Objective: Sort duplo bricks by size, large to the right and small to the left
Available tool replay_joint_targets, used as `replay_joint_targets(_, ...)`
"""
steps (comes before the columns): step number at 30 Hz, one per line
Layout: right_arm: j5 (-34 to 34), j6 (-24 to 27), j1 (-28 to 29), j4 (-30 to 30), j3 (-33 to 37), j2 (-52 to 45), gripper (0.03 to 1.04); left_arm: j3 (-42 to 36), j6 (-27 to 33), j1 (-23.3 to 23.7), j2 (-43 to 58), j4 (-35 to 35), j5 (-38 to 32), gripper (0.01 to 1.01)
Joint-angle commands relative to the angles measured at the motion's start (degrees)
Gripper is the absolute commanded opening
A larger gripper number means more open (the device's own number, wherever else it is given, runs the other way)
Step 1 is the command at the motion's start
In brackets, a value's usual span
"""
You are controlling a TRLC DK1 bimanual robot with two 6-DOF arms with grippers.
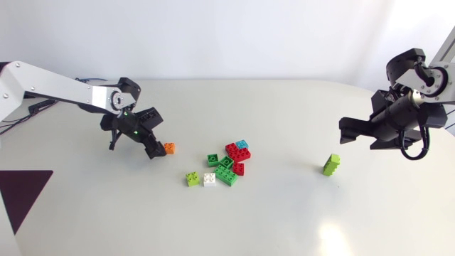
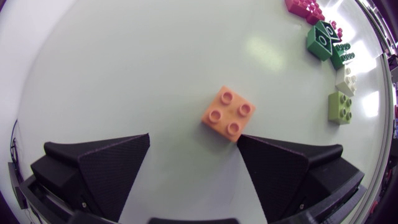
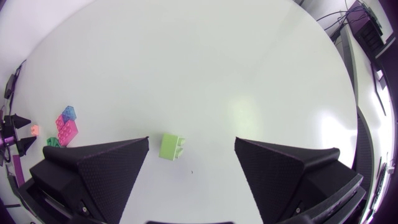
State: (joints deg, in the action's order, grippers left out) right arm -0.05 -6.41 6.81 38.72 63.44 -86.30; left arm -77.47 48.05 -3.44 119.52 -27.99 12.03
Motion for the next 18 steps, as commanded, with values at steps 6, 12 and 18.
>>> replay_joint_targets(6, -1.18, -0.53, -0.30, 0.30, -3.23, 2.10, 0.99, 4.08, 1.69, 1.51, -8.43, -0.31, 0.89, 0.985)
replay_joint_targets(12, -1.18, -0.35, -0.13, 0.39, -3.50, 3.51, 1.00, -1.19, -9.03, -5.26, -8.69, -0.14, 1.24, 0.987)
replay_joint_targets(18, -1.18, 0.26, 0.66, 0.39, -3.41, 3.95, 1.00, -0.75, -30.91, -7.90, -4.48, 7.07, -8.25, 0.987)
